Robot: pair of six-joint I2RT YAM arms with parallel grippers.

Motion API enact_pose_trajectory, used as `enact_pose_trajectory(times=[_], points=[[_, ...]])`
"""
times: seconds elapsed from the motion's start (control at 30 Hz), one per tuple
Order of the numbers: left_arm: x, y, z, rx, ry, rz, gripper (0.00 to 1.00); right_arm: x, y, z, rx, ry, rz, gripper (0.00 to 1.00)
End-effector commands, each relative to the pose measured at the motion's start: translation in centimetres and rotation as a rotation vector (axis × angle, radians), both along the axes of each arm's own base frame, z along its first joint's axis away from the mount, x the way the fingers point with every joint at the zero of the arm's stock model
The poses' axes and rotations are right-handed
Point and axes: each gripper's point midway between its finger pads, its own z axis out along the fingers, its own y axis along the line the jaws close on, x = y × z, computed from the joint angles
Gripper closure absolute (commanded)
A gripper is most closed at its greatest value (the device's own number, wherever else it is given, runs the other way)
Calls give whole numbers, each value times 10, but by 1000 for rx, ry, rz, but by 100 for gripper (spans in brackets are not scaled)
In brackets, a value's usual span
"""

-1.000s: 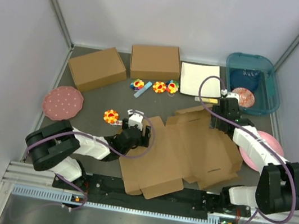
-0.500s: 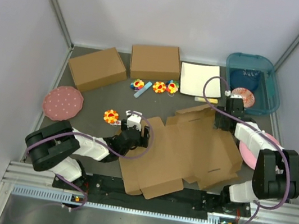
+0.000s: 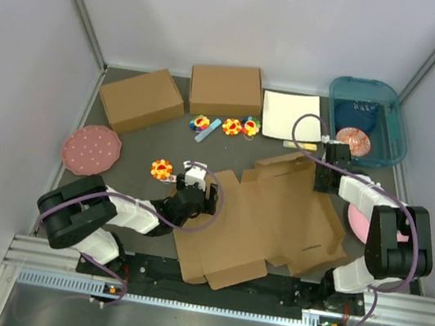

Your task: Fold the paper box

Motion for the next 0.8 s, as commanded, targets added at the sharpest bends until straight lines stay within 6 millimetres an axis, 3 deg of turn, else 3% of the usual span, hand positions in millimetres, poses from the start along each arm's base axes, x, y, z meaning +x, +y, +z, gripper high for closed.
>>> enact_pose_trajectory(times=[0.0,0.1,0.2,0.23,0.27,0.33,0.37,0.57,0.77], points=[[-2,3,-7,28,18,1,19,20,4,29,40,-108,2,77],[-2,1,-5,17,18,-4,19,21,4,41,39,-149,-1,83],[-1,1,1,17,9,5,20,24,9,69,1,-224,29,87],[1,2,6,13,1,13,20,25,14,78,-22,-244,49,87],[2,3,13,-1,-16,23,20,26,35,96,-38,-288,110,89],[5,6,24,0,-45,41,20,21,43,110,-112,-310,138,91],[8,7,35,-10,-71,48,20,20,57,124,-133,-341,193,92],[19,26,92,-3,-212,121,18,4,79,162,-256,-420,309,96],[28,53,150,7,-360,233,15,-20,108,201,-517,-505,489,98]])
